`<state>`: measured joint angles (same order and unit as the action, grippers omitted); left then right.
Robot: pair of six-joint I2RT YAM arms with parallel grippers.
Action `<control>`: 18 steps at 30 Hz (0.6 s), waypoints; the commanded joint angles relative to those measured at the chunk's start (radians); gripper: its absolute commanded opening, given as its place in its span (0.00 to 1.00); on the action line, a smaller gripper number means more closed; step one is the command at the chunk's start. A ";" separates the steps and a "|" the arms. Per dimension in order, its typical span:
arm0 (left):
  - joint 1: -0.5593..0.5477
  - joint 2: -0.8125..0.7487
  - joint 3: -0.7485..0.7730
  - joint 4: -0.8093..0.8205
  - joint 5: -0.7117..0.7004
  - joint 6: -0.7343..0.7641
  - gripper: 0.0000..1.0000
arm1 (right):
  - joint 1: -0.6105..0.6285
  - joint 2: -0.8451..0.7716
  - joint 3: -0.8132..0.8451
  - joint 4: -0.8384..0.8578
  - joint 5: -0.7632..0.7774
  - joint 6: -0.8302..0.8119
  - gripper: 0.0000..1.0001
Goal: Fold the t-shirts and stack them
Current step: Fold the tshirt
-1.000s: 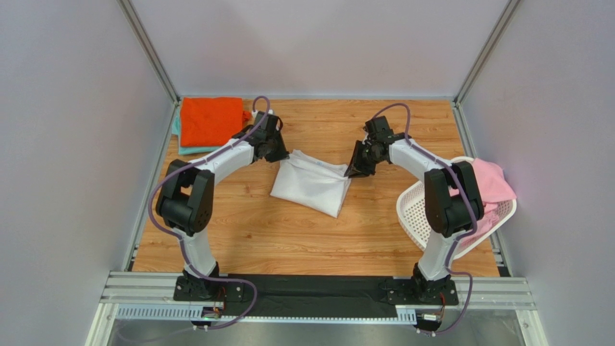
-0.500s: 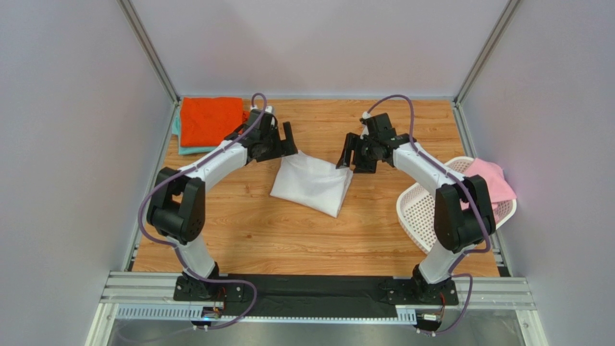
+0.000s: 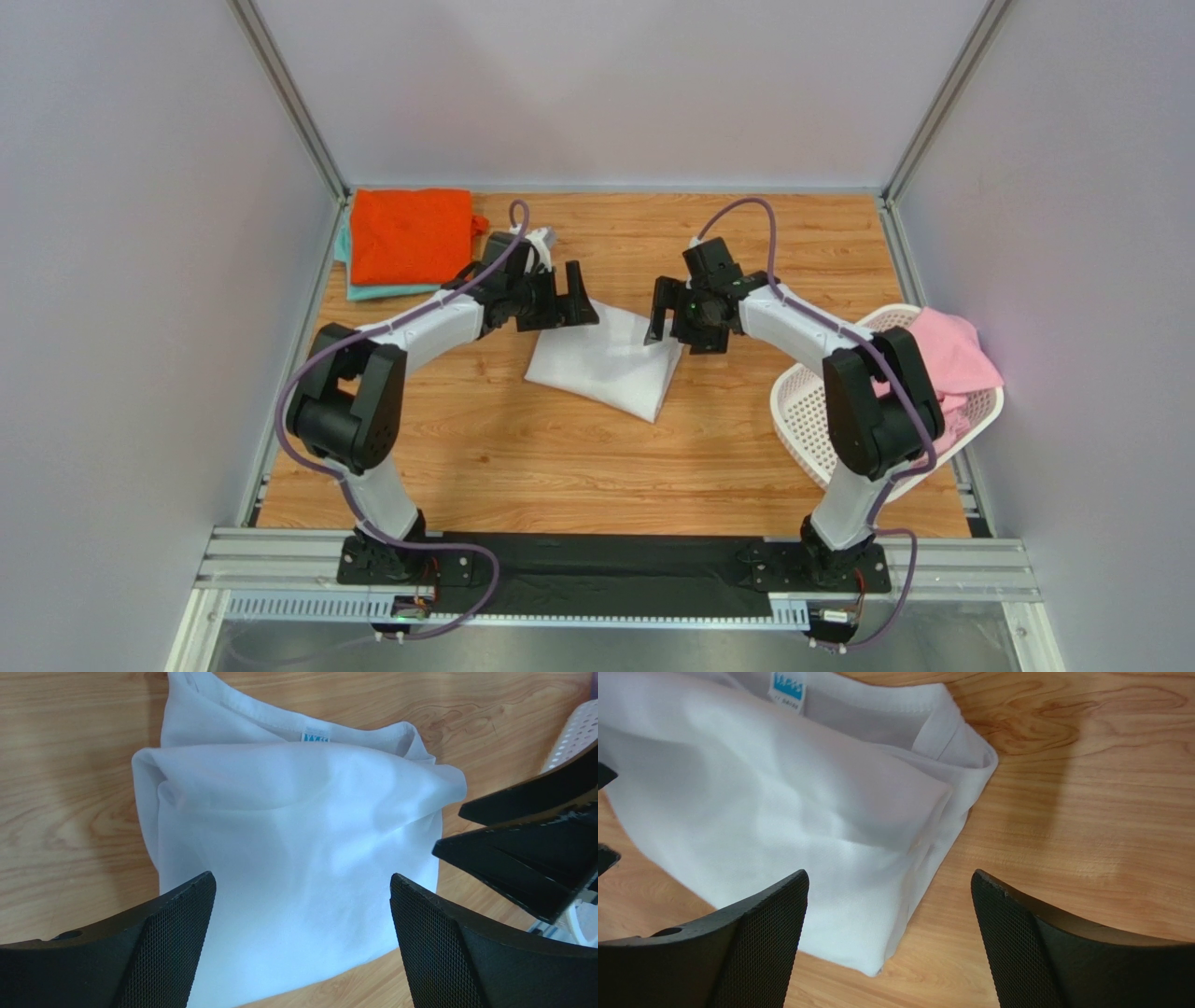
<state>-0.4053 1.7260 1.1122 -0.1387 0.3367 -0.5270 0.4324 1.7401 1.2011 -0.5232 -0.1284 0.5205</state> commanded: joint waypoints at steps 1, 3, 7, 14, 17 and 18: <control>-0.004 0.059 0.078 0.056 0.050 0.030 1.00 | -0.003 0.074 0.049 0.008 0.105 0.056 0.88; -0.004 0.078 0.090 0.064 0.038 0.036 1.00 | -0.006 0.096 0.070 0.018 0.124 0.061 0.86; -0.004 0.136 0.176 0.034 -0.013 0.064 1.00 | -0.021 0.165 0.112 0.037 0.113 0.081 0.74; -0.004 0.271 0.304 -0.022 -0.031 0.088 1.00 | -0.047 0.219 0.112 0.064 0.066 0.104 0.67; -0.004 0.325 0.348 -0.059 -0.038 0.094 1.00 | -0.070 0.223 0.080 0.100 0.023 0.108 0.54; -0.004 0.336 0.357 -0.059 -0.034 0.093 1.00 | -0.073 0.222 0.072 0.106 0.015 0.111 0.52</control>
<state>-0.4061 2.0293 1.4246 -0.1665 0.3111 -0.4656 0.3786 1.9404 1.2900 -0.4652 -0.0902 0.6147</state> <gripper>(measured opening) 0.994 0.527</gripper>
